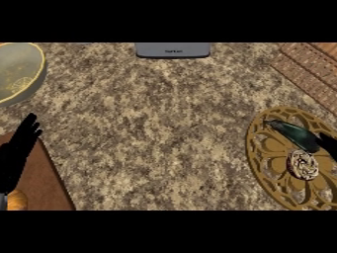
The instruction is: Pick the cupcake from the placemat and place it in the tiered shelf
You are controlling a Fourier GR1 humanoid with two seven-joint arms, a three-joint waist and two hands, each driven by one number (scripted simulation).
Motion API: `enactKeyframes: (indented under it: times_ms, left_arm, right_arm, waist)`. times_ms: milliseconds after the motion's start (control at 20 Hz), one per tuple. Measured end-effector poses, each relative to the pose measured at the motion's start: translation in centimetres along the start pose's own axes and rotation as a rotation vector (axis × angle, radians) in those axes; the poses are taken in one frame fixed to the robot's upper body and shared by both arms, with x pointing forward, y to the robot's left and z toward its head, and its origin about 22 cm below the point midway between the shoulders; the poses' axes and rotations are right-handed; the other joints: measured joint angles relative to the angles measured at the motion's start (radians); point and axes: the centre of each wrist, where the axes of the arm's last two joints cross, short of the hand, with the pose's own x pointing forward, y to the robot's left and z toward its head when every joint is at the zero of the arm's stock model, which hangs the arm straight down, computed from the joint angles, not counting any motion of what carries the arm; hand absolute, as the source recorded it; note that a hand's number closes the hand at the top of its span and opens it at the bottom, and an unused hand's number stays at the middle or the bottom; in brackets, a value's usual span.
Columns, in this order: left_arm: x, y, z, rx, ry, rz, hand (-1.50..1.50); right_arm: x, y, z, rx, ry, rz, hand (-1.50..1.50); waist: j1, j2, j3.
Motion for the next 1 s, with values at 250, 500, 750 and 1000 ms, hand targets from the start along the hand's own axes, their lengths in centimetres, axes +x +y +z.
enactKeyframes:
  times_ms: [250, 500, 750, 1000]
  left_arm:
    - [0.1, -0.2, -0.2, -0.010, -0.005, -0.001, 0.00]
    - [-0.4, -0.2, -0.1, -0.016, -0.005, 0.001, 0.00]
    - [-0.4, -0.1, 0.5, -0.015, -0.008, 0.002, 0.00]
    - [0.1, 0.1, -0.2, -0.008, -0.006, 0.006, 0.00]
  right_arm:
    - [0.8, -0.7, -0.3, 0.193, 0.072, 0.236, -1.50]
    - [2.0, -0.7, -1.8, 0.278, 0.110, 0.396, -1.50]
    - [2.8, -0.5, -3.0, 0.316, 0.132, 0.461, -1.50]
    - [1.2, 1.2, -5.0, 0.337, 0.147, 0.478, -1.50]
  waist:
    - [0.016, 0.003, 0.000]
    - [0.020, 0.003, 0.002]
    - [0.016, 0.002, 0.003]
    - [0.014, 0.002, 0.003]
